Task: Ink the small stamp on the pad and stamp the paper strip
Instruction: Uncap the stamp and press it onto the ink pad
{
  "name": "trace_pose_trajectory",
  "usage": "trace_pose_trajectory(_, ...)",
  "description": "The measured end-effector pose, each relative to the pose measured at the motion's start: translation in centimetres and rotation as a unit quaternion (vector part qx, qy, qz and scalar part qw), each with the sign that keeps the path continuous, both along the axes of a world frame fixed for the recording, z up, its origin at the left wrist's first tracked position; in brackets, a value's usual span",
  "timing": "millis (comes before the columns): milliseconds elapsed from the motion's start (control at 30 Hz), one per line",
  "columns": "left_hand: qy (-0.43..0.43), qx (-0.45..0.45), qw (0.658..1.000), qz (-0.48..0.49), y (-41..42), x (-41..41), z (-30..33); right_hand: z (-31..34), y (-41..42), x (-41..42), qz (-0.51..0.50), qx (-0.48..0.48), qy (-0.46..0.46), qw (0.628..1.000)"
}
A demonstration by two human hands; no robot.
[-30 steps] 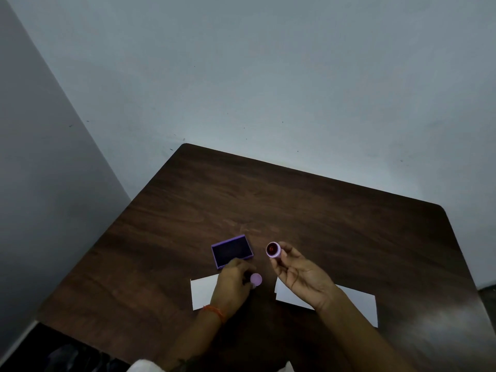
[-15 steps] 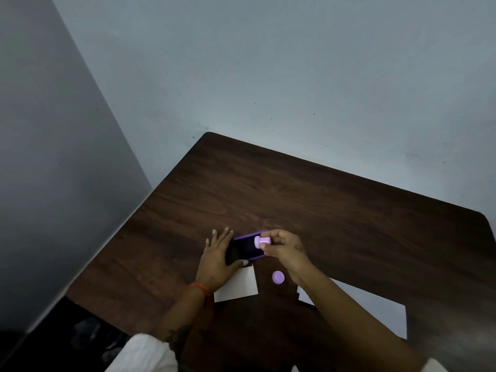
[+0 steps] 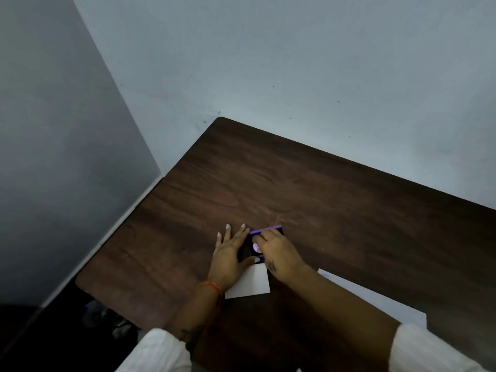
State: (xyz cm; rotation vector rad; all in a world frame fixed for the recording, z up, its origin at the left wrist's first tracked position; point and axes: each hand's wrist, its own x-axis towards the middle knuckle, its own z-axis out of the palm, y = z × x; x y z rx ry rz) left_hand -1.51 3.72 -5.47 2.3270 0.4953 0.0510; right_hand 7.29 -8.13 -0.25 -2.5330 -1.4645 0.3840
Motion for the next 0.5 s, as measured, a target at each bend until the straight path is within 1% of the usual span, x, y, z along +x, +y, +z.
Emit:
trace_pose_trajectory(100, -0.010, -0.004, 1.000, 0.004, -0.1, 0.0, -0.2, -0.5, -0.1, -0.3, -0.029, 0.029, 0.009, 0.999)
trace_pose_trajectory(267, -0.006, -0.012, 1.000, 0.006, 0.0, 0.0, -0.2, -0.3, -0.5, 0.8, 0.041, 0.013, 0.006, 0.999)
trace_pose_trajectory(367, -0.012, -0.017, 1.000, 0.010, 0.0, 0.1, -0.2, -0.2, -0.2, -0.1, 0.004, 0.010, 0.002, 1.000)
trace_pose_trajectory(433, -0.015, -0.015, 1.000, 0.009, 0.0, 0.1, -0.2, 0.5, 0.0, 0.0, -0.023, 0.044, 0.045, 0.998)
trace_pose_trajectory(500, -0.015, -0.021, 1.000, 0.007, 0.1, 0.0, -0.1, 1.3, 0.0, 0.9, -0.074, 0.081, 0.094, 0.989)
